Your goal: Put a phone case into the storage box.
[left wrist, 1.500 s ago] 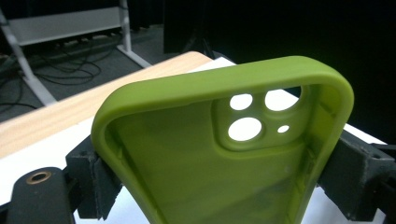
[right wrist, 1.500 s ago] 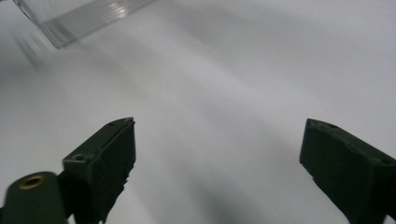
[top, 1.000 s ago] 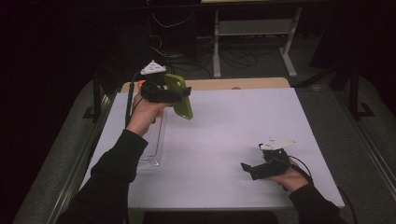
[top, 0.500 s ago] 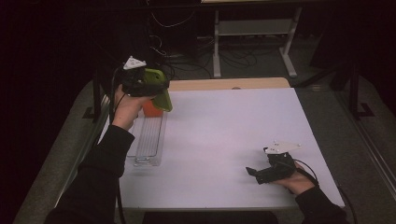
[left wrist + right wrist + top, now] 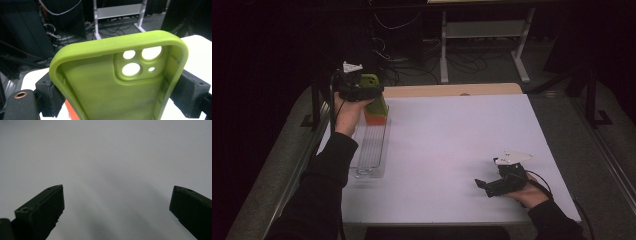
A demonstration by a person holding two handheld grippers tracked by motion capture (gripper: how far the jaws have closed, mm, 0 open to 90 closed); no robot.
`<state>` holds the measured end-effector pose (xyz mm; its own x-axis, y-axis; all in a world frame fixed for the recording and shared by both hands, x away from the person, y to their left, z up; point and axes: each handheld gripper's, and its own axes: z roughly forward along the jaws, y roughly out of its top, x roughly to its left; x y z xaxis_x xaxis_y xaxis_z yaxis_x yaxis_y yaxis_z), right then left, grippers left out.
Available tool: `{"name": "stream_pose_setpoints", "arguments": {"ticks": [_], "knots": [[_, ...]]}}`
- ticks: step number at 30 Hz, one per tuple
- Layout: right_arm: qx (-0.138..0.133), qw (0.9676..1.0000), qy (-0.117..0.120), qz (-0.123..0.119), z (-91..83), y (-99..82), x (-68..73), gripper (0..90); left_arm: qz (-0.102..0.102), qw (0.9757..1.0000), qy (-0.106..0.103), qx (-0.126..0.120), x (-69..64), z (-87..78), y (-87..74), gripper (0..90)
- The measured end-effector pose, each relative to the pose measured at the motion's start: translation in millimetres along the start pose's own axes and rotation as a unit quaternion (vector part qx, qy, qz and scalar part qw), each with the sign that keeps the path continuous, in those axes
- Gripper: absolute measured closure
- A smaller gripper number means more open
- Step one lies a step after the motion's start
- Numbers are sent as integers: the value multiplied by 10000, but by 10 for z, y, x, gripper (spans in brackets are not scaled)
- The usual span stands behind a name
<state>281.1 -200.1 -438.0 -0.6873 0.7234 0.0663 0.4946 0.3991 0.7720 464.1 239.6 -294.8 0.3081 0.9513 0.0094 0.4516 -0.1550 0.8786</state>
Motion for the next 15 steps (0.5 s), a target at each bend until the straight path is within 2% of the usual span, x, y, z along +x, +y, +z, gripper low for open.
{"name": "stream_pose_setpoints", "arguments": {"ticks": [8,9,12,13,15], "knots": [[12,10000,18,-14,5,3,3,0,-147,9988,410,219,81,154,-95,124],[10,10000,22,-9,6,4,4,0,-238,9986,443,182,79,188,-113,124],[-9,10000,18,-32,1,6,-1,0,-227,9978,545,303,84,259,-175,124],[-8,10000,18,-12,0,6,1,0,-132,9971,607,430,87,272,-194,124],[-9,10000,10,-19,-1,6,-3,0,-154,9968,635,456,74,321,-241,123]]}}
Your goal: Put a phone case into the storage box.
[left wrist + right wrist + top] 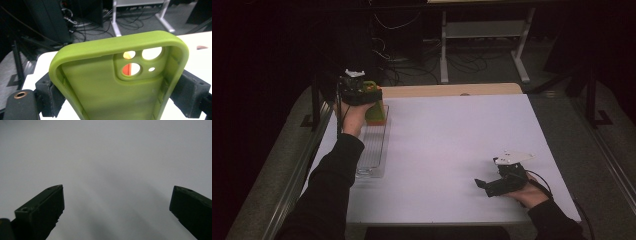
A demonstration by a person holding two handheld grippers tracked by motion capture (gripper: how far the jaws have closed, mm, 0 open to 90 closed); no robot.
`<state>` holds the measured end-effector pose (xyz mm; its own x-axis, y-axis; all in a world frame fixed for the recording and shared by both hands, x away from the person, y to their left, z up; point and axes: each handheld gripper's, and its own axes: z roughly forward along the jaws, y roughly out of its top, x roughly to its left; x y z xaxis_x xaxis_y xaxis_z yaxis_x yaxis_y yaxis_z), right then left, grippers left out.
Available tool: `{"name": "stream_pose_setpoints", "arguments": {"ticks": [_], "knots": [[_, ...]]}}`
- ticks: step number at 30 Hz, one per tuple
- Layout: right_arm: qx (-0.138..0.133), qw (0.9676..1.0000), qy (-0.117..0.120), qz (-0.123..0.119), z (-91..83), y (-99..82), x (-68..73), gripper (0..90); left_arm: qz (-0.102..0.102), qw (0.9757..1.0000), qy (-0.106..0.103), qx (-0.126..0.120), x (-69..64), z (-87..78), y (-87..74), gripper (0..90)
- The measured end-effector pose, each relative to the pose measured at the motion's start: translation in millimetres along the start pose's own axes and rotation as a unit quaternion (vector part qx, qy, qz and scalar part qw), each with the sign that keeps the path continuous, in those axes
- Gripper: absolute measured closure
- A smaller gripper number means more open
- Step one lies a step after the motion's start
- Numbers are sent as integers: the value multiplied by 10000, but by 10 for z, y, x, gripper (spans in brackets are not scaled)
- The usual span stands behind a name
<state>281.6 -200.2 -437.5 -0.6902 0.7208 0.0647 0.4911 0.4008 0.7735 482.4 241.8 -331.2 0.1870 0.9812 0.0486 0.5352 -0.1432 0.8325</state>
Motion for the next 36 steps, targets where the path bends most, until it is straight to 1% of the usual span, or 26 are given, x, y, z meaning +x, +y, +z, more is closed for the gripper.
{"name": "stream_pose_setpoints", "arguments": {"ticks": [1,2,4,5,7,11,12,13,15,16,17,18,19,20,21,22,23,26,28,29,31,34,35,36], "knots": [[-1,10000,5,11,1,1,2,0,33,10000,45,45,-6,19,-19,123],[-3,10000,7,6,2,1,2,0,111,9998,103,92,-9,37,-39,123],[0,10000,12,9,0,0,5,0,110,9997,178,146,-20,83,-75,122],[4,10000,17,-3,-1,1,2,0,146,9994,245,174,-21,102,-89,122],[-6,10000,9,9,-2,2,3,0,94,9993,294,208,-23,140,-117,121],[-7,10000,1,-3,-2,2,-2,0,115,9988,423,216,-26,204,-163,120],[-7,10000,12,1,0,2,0,0,79,9989,424,193,-31,220,-176,120],[-9,10000,16,1,1,2,2,0,98,9987,429,238,-29,232,-188,120],[1,10000,20,-9,2,2,3,0,108,9987,454,221,-37,260,-210,119],[0,10000,15,-8,2,2,4,0,163,9984,472,276,-37,267,-217,119],[1,10000,16,-11,3,2,3,0,126,9984,481,258,-47,279,-227,118],[3,10000,15,-3,1,2,3,0,129,9984,485,259,-50,289,-237,118],[-3,10000,6,-5,-2,2,3,0,176,9981,497,311,-48,294,-244,118],[-6,10000,7,17,-5,4,4,0,158,9982,494,303,-54,307,-254,117],[-7,10000,1,28,-7,4,5,0,204,9979,496,361,-52,312,-258,116],[-5,10000,-4,26,-8,3,3,0,209,9978,496,373,-55,317,-262,115],[-8,10000,8,63,-9,5,7,0,211,9979,497,367,-57,322,-264,114],[-1,10000,6,1,-5,2,5,0,241,9977,517,369,-61,328,-267,110],[5,10000,16,0,-1,1,10,0,276,9973,528,424,-61,337,-270,107],[4,10000,14,-3,0,1,11,0,247,9975,526,403,-66,346,-276,104],[6,10000,13,7,-1,2,12,0,264,9973,539,414,-67,347,-275,101],[6,10000,8,9,-2,2,11,0,221,9973,573,409,-68,356,-274,56],[5,10000,8,10,-2,2,11,0,172,9975,558,399,-69,361,-276,31],[5,10000,9,11,-2,2,12,0,172,9975,542,430,-64,358,-275,14]]}}
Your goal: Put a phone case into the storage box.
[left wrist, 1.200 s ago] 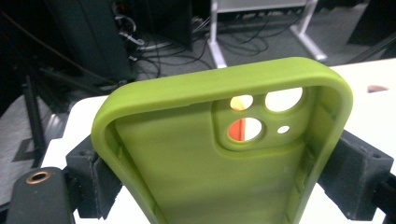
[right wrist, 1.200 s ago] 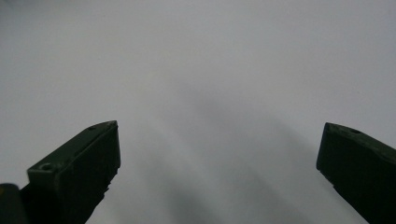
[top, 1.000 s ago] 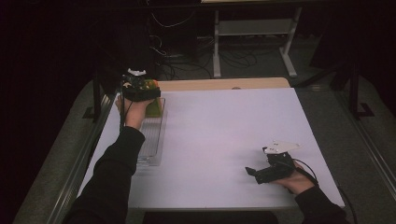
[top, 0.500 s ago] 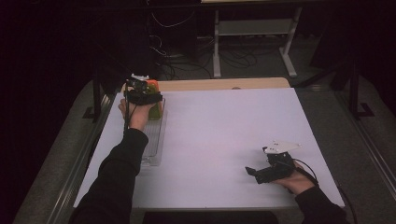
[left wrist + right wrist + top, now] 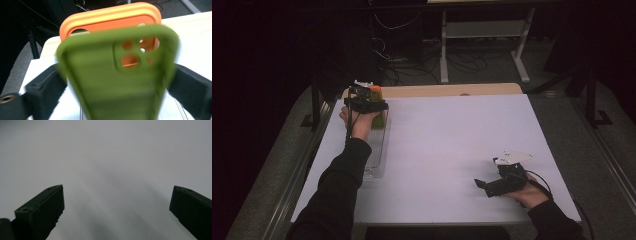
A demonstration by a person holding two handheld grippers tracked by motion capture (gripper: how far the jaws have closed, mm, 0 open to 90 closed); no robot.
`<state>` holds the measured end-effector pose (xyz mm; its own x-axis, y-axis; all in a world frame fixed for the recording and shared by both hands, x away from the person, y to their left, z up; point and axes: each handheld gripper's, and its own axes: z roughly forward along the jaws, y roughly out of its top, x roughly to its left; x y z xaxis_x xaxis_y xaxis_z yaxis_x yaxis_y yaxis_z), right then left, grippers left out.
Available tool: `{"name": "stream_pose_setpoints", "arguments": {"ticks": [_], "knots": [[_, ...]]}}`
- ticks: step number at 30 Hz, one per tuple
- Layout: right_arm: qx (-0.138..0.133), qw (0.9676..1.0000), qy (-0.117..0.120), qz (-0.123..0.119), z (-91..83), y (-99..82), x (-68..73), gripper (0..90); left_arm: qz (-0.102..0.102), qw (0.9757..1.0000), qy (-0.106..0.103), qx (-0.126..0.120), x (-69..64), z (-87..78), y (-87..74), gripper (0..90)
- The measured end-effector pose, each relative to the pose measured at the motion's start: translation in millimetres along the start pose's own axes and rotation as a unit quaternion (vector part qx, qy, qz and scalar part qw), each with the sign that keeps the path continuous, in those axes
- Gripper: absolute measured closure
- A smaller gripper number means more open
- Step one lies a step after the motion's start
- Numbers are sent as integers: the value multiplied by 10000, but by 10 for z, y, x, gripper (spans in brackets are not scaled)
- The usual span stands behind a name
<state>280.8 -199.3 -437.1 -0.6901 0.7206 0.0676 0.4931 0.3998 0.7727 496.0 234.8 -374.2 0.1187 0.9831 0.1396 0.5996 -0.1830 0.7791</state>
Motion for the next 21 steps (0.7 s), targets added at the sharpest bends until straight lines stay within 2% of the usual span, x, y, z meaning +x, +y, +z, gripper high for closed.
{"name": "stream_pose_setpoints", "arguments": {"ticks": [5,9,11,15,17,20,21], "knots": [[-3,10000,-3,3,-2,0,0,0,-79,9999,-32,-108,13,-38,15,0],[-1,10000,1,12,-3,1,0,0,-100,9995,-145,-254,47,-135,49,0],[-3,10000,-1,11,-2,1,2,0,-21,9994,-207,-288,75,-200,63,0],[-34,10000,5,27,-3,5,6,0,-22,9980,-559,-307,127,-328,75,0],[-33,10000,-1,33,-6,6,5,0,82,9969,-728,-275,148,-395,72,0],[-36,10000,-5,35,-5,6,4,0,109,9927,-1170,-263,184,-481,55,0],[-33,10000,-4,35,-7,7,6,0,64,9901,-1367,-307,193,-503,43,0]]}}
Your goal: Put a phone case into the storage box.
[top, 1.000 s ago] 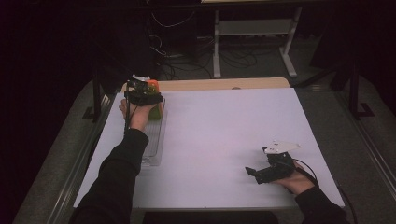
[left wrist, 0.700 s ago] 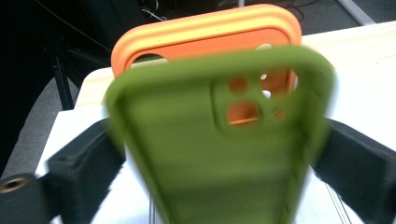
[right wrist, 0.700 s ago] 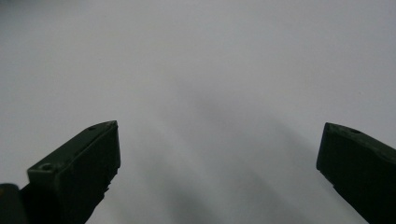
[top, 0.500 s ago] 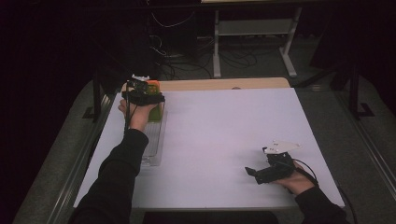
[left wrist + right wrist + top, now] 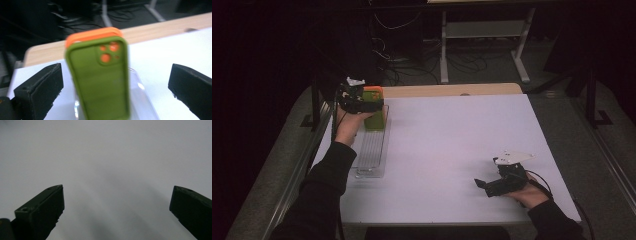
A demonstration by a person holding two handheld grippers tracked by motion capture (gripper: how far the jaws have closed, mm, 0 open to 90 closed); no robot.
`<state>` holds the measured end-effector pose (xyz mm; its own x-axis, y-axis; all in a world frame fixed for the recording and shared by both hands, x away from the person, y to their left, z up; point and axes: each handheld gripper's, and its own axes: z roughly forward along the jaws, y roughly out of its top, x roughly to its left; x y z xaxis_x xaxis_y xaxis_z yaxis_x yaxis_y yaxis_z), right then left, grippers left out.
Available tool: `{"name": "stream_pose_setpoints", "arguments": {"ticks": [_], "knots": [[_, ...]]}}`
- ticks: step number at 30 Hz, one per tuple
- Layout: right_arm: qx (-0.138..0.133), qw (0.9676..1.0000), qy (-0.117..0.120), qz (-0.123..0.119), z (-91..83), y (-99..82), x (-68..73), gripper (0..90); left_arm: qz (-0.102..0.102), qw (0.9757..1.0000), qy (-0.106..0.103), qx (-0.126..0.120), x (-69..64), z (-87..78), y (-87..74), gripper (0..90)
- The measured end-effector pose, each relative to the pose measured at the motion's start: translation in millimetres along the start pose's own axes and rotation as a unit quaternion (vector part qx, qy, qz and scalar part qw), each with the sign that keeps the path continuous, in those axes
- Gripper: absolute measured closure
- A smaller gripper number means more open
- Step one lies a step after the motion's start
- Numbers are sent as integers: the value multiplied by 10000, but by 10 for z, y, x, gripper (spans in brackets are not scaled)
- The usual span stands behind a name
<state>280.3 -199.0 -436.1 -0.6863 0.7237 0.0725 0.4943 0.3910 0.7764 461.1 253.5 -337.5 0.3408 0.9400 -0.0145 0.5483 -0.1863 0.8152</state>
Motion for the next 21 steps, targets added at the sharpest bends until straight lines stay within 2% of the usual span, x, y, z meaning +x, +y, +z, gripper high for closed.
{"name": "stream_pose_setpoints", "arguments": {"ticks": [1,7,13,15,21], "knots": [[14,10000,-12,-23,-2,0,-2,0,29,9998,-185,-15,3,-30,-12,0],[22,10000,-9,-9,9,1,6,0,339,9970,-686,-68,-30,-189,-93,0],[30,9999,-11,-104,10,-1,0,0,592,9934,-978,-118,-62,-332,-187,0],[33,9999,-2,-105,10,-1,2,0,619,9921,-1078,-158,-86,-369,-228,0],[29,10000,13,-92,7,1,-2,0,828,9863,-1411,-206,-150,-500,-369,0]]}}
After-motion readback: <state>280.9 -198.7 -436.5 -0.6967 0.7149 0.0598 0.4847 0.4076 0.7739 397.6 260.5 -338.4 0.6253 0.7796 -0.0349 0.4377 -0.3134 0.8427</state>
